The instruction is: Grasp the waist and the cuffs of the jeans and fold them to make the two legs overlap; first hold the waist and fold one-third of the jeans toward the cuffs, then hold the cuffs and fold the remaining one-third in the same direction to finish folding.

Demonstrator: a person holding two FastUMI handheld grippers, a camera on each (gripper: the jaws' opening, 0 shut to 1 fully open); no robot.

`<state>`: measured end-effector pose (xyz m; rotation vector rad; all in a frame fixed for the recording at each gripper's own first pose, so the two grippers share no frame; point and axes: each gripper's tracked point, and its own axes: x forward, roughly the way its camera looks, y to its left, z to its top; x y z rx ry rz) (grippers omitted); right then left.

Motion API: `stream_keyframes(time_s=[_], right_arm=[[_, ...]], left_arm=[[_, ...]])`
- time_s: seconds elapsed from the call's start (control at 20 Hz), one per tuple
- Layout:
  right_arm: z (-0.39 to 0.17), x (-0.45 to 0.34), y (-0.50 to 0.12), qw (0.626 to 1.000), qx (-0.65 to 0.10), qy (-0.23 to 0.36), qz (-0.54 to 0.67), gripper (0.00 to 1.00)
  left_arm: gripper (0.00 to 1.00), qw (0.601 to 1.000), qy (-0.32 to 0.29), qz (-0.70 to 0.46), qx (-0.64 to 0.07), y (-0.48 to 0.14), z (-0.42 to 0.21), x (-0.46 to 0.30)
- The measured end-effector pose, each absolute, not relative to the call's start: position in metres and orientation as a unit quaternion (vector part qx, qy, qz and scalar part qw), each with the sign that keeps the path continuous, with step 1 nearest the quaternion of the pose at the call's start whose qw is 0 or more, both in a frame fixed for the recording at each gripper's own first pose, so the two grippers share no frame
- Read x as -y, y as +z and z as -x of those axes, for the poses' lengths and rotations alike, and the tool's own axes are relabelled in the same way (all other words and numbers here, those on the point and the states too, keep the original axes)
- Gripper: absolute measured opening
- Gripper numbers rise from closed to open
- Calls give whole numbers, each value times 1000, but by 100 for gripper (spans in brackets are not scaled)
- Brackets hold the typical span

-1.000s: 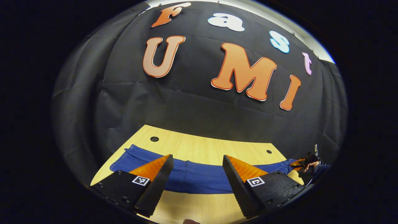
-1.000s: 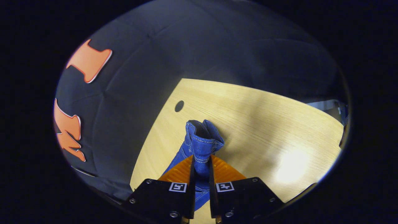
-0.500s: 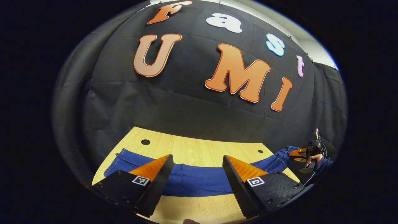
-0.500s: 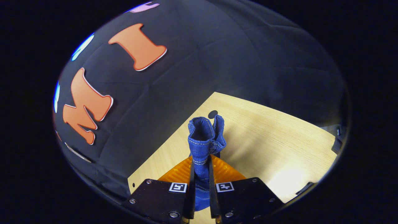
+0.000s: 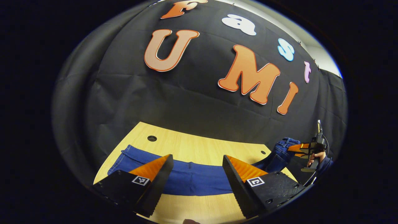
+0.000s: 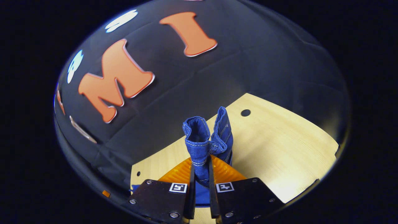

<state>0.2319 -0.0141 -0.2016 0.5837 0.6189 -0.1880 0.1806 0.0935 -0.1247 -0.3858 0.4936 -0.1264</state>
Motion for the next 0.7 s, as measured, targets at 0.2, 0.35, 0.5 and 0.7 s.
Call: stream_keyframes(time_s=[0.2,0.35,0.5,0.7], right_arm=[[-237,-36,-204,911,-314,-52,-261,20],[-244,-80,-209,910,-330,-20,-249,20],[-250,-124,-220,907,-346,8,-240,20],[-247,-170,-245,903,-376,25,-208,20]], left_arm=[[97,948,-50,195,-248,-133,-181,-111],[97,947,-39,197,-251,-138,-181,-122],[98,943,-27,209,-258,-147,-180,-133],[98,937,-1,216,-274,-163,-173,-157]])
